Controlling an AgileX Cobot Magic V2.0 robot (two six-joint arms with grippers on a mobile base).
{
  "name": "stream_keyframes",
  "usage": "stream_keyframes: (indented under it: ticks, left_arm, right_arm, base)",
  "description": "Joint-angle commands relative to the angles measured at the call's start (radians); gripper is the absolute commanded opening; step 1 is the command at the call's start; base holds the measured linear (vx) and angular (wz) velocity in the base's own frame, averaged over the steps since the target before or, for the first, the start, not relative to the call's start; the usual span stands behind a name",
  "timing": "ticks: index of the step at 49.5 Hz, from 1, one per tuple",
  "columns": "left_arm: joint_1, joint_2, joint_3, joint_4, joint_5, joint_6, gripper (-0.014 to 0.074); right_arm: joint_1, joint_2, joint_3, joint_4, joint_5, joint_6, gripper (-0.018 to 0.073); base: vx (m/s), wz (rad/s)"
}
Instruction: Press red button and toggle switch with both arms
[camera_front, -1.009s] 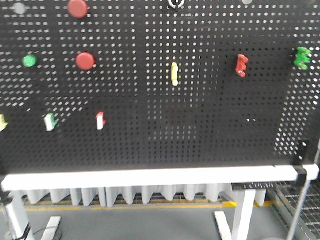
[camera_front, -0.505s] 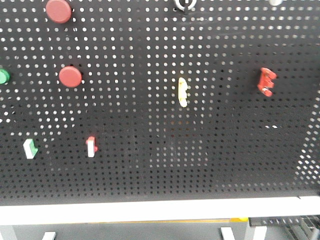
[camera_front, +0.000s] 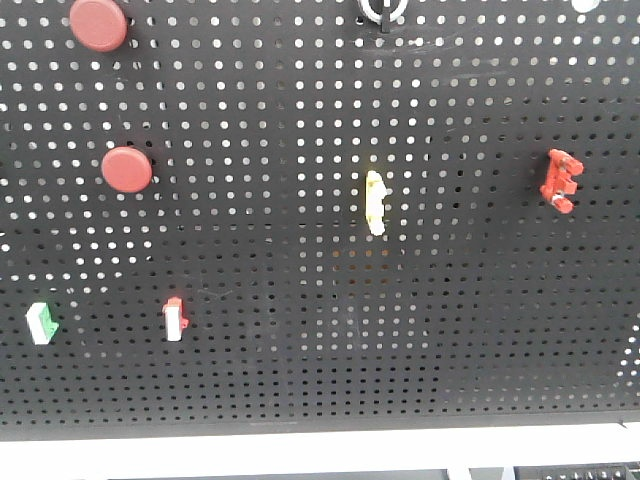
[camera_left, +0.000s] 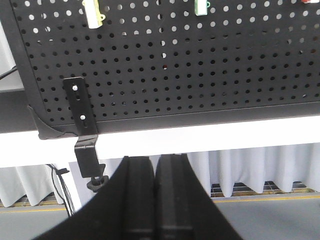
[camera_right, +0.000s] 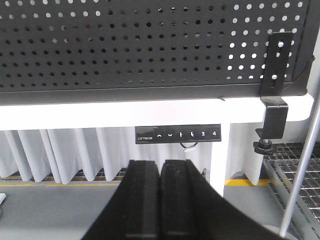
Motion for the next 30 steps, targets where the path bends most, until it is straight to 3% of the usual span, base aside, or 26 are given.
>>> stream_keyframes:
  ticks: [1, 5, 21, 30]
  left_arm:
    - [-0.002, -0.005, 0.033, -0.01, -0.082, -0.007, 0.0001]
    - [-0.002, -0.005, 0.033, -0.009, -0.082, -0.006, 0.0001]
    - [-0.002, -0.005, 0.033, -0.002, -0.089, 0.003, 0.0001]
    - [-0.001, -0.005, 0.033, -0.002, -0.15, 0.002, 0.0001]
  right_arm:
    - [-0.005, -0.005, 0.0, -0.021, -0.085, -0.009, 0.0]
    - [-0.006, -0.005, 0.0, -0.08, -0.091, -0.075, 0.0]
    - [-0.006, -0.005, 0.0, -0.1, -0.085, -0.077, 0.0]
    - [-0.005, -0.005, 0.0, -0.094, -0.142, -0.076, 0.0]
  base:
    - [0.03, -0.01]
    - [0.01, 0.0]
    - [0.0, 0.0]
    - [0.0, 0.0]
